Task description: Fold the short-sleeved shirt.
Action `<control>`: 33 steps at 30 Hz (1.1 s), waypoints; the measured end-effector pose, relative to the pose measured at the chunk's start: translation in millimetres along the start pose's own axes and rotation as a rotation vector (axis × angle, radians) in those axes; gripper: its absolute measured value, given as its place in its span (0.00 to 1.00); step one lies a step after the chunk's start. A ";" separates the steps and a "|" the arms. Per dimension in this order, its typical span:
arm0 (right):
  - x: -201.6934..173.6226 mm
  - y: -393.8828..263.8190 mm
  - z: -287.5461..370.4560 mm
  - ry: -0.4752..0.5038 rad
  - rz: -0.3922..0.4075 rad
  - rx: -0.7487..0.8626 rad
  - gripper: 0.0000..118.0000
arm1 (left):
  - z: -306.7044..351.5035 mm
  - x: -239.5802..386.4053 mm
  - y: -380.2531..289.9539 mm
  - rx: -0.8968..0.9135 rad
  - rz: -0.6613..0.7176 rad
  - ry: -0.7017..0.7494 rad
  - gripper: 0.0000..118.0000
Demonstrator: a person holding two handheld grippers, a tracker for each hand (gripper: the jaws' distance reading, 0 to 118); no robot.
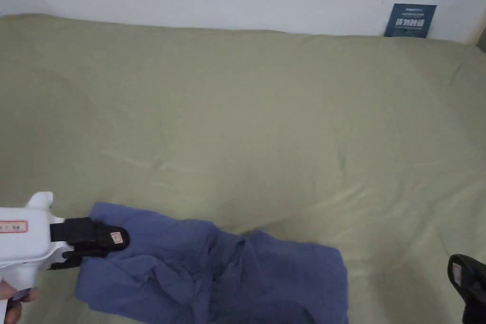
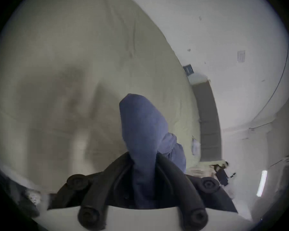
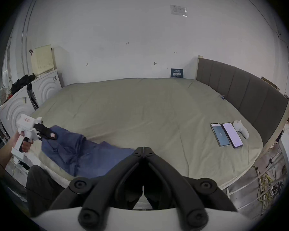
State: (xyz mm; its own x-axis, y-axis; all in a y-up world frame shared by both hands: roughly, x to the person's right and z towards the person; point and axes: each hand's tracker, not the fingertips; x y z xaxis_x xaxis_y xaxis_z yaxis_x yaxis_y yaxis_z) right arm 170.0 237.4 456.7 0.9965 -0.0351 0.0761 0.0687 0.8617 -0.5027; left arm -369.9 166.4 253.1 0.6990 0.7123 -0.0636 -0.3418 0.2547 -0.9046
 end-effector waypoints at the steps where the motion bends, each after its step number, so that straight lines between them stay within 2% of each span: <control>1: -3.5 3.0 0.5 0.005 0.002 0.011 0.00 | 14.7 5.7 0.8 0.025 -0.023 0.049 0.06; 4: -5.3 7.3 -2.9 0.022 -0.004 0.051 0.00 | 33.4 34.7 -6.7 0.047 -0.084 0.114 0.06; 6: -9.4 12.6 -0.3 -0.009 -0.006 0.116 0.00 | 31.4 62.8 -14.5 0.031 -0.150 0.161 0.06; 9: -13.3 22.4 10.4 -0.048 0.006 0.209 0.00 | 14.1 103.7 -27.6 -0.007 -0.200 0.145 0.06; 12: -14.1 31.3 24.6 -0.056 0.004 0.257 0.00 | -17.5 140.6 -44.3 -0.033 -0.245 0.179 0.06; 19: -3.2 33.2 38.1 -0.064 0.000 0.258 0.00 | -126.1 199.0 -81.3 -0.120 -0.321 0.206 0.07; 20: -2.1 31.9 38.1 -0.064 -0.002 0.251 0.00 | -144.4 203.1 -90.0 -0.126 -0.354 0.211 0.24; 22: 2.8 28.1 36.0 -0.068 -0.011 0.232 0.00 | -174.2 199.6 -99.3 -0.151 -0.404 0.155 0.95; 23: 4.4 26.8 36.4 -0.068 -0.017 0.224 0.00 | -185.7 200.7 -110.1 -0.189 -0.417 0.161 1.00; 25: 6.4 25.0 37.1 -0.066 -0.019 0.209 0.00 | -181.3 195.8 -105.0 -0.192 -0.398 0.128 1.00; 27: 8.5 23.0 36.0 -0.069 -0.016 0.195 0.00 | -162.2 196.3 -105.0 -0.186 -0.320 0.071 0.96; 28: 9.7 22.0 34.6 -0.067 -0.019 0.188 0.00 | -150.0 194.2 -101.1 -0.173 -0.314 0.010 0.86; 30: 13.9 18.5 30.4 -0.058 -0.035 0.174 0.00 | -124.2 188.2 -93.0 -0.099 -0.286 -0.058 0.00; 32: 13.5 16.2 26.9 -0.048 -0.046 0.164 0.00 | -118.4 174.3 -87.0 -0.057 -0.233 -0.095 0.00; 33: 11.2 15.1 25.6 -0.042 -0.048 0.158 0.00 | -121.3 168.2 -84.9 -0.090 -0.203 -0.119 0.00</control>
State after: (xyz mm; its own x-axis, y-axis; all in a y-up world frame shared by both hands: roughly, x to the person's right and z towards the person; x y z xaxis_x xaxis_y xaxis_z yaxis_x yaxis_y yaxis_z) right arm 181.0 263.0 472.0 0.9891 -0.0600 0.1342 0.1046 0.9286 -0.3561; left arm -147.2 185.2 268.1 0.6673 0.7255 0.1686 -0.1405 0.3449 -0.9281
